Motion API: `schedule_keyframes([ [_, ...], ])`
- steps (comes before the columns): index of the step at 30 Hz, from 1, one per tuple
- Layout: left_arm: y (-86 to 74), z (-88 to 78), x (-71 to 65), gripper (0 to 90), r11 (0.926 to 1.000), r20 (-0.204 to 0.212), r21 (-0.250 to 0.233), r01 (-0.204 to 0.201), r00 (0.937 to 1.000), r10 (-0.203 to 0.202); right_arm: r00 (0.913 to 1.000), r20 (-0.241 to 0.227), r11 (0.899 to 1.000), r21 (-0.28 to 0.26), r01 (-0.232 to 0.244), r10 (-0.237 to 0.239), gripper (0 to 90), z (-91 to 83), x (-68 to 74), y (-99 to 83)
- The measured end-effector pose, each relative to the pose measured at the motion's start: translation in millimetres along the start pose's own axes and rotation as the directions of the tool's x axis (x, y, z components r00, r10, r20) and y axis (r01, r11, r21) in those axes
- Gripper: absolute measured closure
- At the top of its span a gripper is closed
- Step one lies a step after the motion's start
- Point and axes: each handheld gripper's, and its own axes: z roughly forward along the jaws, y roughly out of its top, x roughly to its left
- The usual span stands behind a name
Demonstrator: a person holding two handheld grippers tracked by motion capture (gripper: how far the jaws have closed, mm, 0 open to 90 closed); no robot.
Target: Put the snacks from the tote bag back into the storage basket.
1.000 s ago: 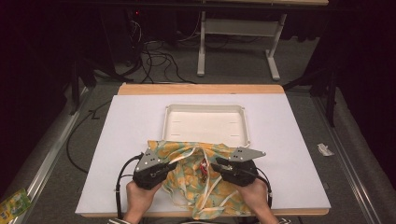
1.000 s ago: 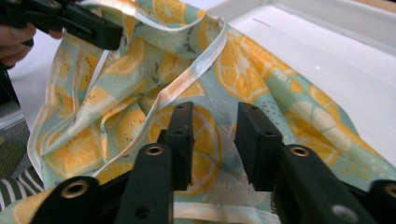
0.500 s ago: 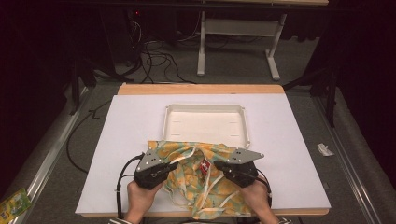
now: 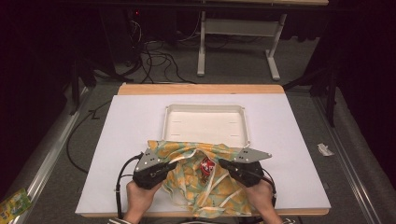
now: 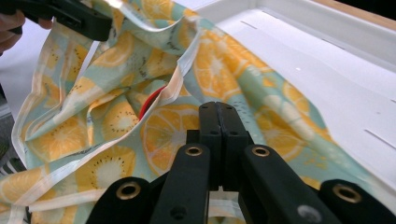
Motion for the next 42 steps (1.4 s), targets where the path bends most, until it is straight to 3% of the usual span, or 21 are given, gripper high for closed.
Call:
schedule_keyframes([
  [19,0.2,2.4,-4.3,86.7,0.9994,-0.025,0.013,-0.032,0.9991,0.033,0.9943,0.066,0.996,-0.049,-0.080,0.083,90.0,-30.3,-29.9,-11.8],
  [31,-4.3,4.4,-2.6,82.5,0.9984,-0.046,0.038,-0.041,0.9980,0.043,0.9891,0.081,0.992,-0.046,-0.119,0.123,90.0,-25.5,-42.5,-15.4],
  [42,-4.8,5.9,0.3,88.9,0.9982,-0.040,0.050,-0.033,0.9986,0.035,0.9824,0.088,0.986,0.001,-0.165,0.165,90.0,-4.8,-55.4,-19.0],
])
